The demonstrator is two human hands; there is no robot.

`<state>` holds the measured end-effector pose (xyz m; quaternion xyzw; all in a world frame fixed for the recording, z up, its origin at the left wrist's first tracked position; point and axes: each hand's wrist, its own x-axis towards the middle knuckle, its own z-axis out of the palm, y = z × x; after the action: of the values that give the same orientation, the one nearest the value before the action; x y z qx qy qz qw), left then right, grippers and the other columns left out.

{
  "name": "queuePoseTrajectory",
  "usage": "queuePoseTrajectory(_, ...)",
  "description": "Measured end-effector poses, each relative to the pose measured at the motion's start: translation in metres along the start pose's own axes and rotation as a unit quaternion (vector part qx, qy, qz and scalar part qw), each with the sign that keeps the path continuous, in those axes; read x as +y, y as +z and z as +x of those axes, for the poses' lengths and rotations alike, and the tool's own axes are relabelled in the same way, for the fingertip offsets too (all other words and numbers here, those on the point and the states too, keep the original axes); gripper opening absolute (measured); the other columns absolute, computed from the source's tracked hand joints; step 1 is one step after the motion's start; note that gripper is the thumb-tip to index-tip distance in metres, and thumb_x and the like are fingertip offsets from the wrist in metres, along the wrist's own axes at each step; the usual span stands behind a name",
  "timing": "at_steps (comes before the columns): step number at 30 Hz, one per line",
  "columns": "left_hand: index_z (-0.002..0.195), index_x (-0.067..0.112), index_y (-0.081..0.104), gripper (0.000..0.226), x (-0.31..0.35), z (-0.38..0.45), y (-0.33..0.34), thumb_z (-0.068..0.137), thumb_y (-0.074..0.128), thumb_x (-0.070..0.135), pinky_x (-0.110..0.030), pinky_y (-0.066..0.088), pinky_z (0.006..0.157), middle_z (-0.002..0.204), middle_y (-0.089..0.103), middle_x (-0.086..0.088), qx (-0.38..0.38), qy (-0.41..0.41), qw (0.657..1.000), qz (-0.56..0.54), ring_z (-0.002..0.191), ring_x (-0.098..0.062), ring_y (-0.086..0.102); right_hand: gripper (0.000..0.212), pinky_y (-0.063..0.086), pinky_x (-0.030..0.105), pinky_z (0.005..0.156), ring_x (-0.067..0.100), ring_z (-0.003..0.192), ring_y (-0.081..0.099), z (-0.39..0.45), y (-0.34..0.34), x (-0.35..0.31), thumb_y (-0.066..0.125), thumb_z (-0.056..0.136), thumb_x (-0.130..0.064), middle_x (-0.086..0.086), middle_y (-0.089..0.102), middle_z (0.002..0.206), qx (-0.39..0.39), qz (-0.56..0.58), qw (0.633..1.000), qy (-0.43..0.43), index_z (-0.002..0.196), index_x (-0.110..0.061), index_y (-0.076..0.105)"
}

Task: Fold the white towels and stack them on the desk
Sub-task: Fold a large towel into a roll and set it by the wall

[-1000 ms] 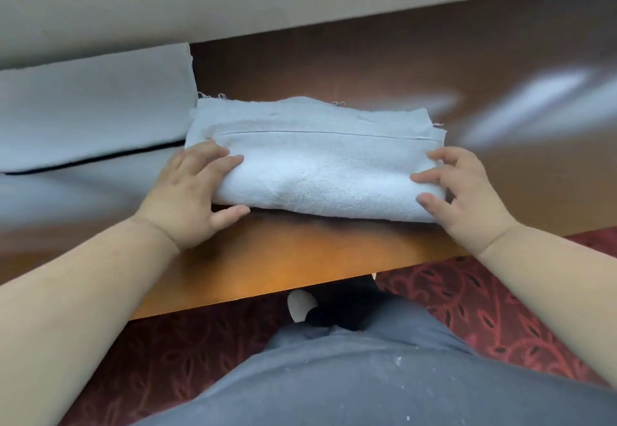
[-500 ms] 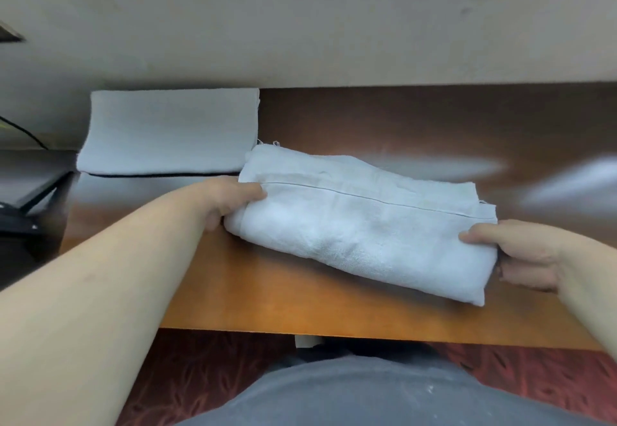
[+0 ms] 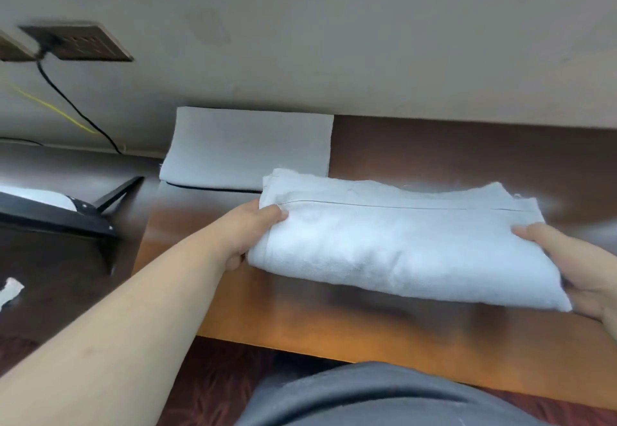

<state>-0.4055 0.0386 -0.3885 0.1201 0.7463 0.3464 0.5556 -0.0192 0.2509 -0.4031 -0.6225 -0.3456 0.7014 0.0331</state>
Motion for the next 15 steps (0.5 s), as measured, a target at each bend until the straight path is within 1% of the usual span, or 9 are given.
queuePoseTrajectory(2,0.115,0.021,0.064,0.022,-0.001,-0.003,-0.034,0.096,0.052,0.023,-0.033,0.055,0.076,0.102,0.076,-0.001,0.000,0.004,1.000,-0.010,0.093,-0.019,0.072,0.034,0.061,0.043,0.066,0.030,0.094,0.073,-0.006,0.031,-0.008,0.057,0.093,-0.035,0.015,0.073,0.112,-0.011,0.008,1.000,-0.003,0.116,-0.013,0.069)
queuePoseTrajectory(4,0.114,0.022,0.064,0.022,0.004,-0.005,-0.068,0.097,0.052,0.023,-0.032,0.056,0.070,0.101,0.076,0.000,-0.004,0.018,1.000,-0.011,0.091,-0.019,0.073,0.032,0.061,0.040,0.064,0.029,0.093,0.073,-0.015,0.064,-0.017,0.056,0.095,-0.032,0.014,0.073,0.112,-0.015,0.016,1.000,-0.020,0.117,-0.012,0.067)
queuePoseTrajectory(6,0.112,0.025,0.064,0.020,0.009,-0.006,-0.102,0.097,0.052,0.024,-0.030,0.056,0.064,0.100,0.076,0.001,-0.008,0.024,1.000,-0.019,0.088,-0.018,0.073,0.032,0.060,0.040,0.069,0.028,0.094,0.073,-0.020,0.096,-0.026,0.056,0.095,-0.031,0.014,0.073,0.112,-0.019,0.017,0.999,-0.037,0.118,-0.011,0.066)
queuePoseTrajectory(8,0.111,0.025,0.064,0.018,0.010,-0.006,-0.133,0.096,0.054,0.024,-0.031,0.056,0.063,0.099,0.076,0.000,-0.002,0.029,0.999,-0.031,0.087,-0.018,0.073,0.033,0.054,0.041,0.079,0.027,0.098,0.072,-0.023,0.128,-0.034,0.058,0.094,-0.030,0.012,0.073,0.112,-0.014,0.007,0.999,-0.049,0.121,-0.012,0.065)
queuePoseTrajectory(9,0.111,0.024,0.064,0.018,0.012,-0.004,-0.148,0.095,0.055,0.023,-0.031,0.056,0.064,0.099,0.076,0.000,0.006,0.034,0.999,-0.033,0.087,-0.019,0.073,0.033,0.053,0.041,0.082,0.027,0.099,0.072,-0.024,0.144,-0.038,0.059,0.094,-0.030,0.012,0.073,0.112,-0.010,0.002,0.998,-0.055,0.121,-0.012,0.064)
queuePoseTrajectory(13,0.112,0.020,0.065,0.020,0.028,0.008,-0.198,0.094,0.056,0.024,-0.031,0.057,0.061,0.102,0.075,-0.006,0.042,0.049,0.997,-0.033,0.085,-0.021,0.074,0.032,0.054,0.040,0.083,0.026,0.098,0.072,-0.013,0.200,-0.062,0.061,0.094,-0.029,0.010,0.073,0.113,-0.015,-0.013,0.997,-0.081,0.120,-0.012,0.065)
queuePoseTrajectory(15,0.114,0.021,0.064,0.025,0.039,0.016,-0.216,0.089,0.059,0.022,-0.036,0.058,0.068,0.108,0.074,-0.007,0.046,0.085,0.995,-0.029,0.090,-0.023,0.073,0.027,0.055,0.041,0.085,0.023,0.097,0.073,-0.007,0.222,-0.081,0.060,0.094,-0.025,0.010,0.073,0.113,-0.018,-0.022,0.993,-0.112,0.117,-0.013,0.066)
